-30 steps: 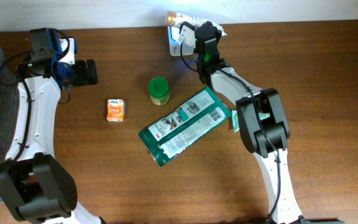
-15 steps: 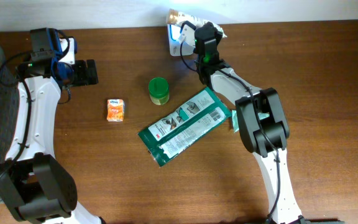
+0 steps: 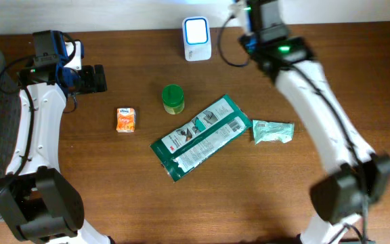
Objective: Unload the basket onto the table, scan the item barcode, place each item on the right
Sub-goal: 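Carry the tube right and set it down on the table, then move the right gripper to the light green pack and grasp it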
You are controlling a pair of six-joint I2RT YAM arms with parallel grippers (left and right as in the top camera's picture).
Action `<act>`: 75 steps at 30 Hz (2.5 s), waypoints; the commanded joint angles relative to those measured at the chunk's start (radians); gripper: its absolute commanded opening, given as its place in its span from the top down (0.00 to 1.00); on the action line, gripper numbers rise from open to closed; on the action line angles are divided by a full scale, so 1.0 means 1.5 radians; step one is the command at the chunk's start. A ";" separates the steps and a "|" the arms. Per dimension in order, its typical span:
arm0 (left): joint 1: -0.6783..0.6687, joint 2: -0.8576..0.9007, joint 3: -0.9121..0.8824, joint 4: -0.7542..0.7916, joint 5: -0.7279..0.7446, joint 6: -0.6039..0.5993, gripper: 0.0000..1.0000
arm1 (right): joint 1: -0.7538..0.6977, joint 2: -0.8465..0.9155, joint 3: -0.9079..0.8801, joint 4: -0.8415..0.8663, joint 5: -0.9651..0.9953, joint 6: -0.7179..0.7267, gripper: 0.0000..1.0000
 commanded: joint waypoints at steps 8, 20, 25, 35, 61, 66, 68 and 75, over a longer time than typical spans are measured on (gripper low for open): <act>0.001 0.005 0.013 0.001 -0.002 0.003 0.01 | -0.188 -0.055 -0.021 -0.374 -0.185 0.199 0.96; 0.001 0.005 0.013 0.001 -0.002 0.003 0.01 | -0.441 -0.049 -0.357 -0.176 -0.451 0.206 0.96; 0.001 0.005 0.013 0.001 -0.002 0.003 0.01 | -0.502 -0.022 -0.389 -0.130 -0.512 0.205 0.96; 0.001 0.005 0.013 0.001 -0.002 0.003 0.01 | -0.519 0.056 -0.388 -0.109 -0.474 0.219 0.85; 0.001 0.005 0.013 0.001 -0.002 0.003 0.01 | -0.274 0.039 -0.137 -0.441 -0.495 0.337 0.96; 0.001 0.005 0.013 0.001 -0.002 0.003 0.01 | -0.200 0.039 -0.225 -0.363 -0.421 0.412 0.96; 0.001 0.005 0.013 0.001 -0.002 0.003 0.01 | -0.183 0.040 -0.266 -0.319 -0.385 0.429 0.96; 0.001 0.005 0.013 0.001 -0.002 0.003 0.01 | -0.176 0.040 -0.350 -0.248 -0.346 0.440 0.96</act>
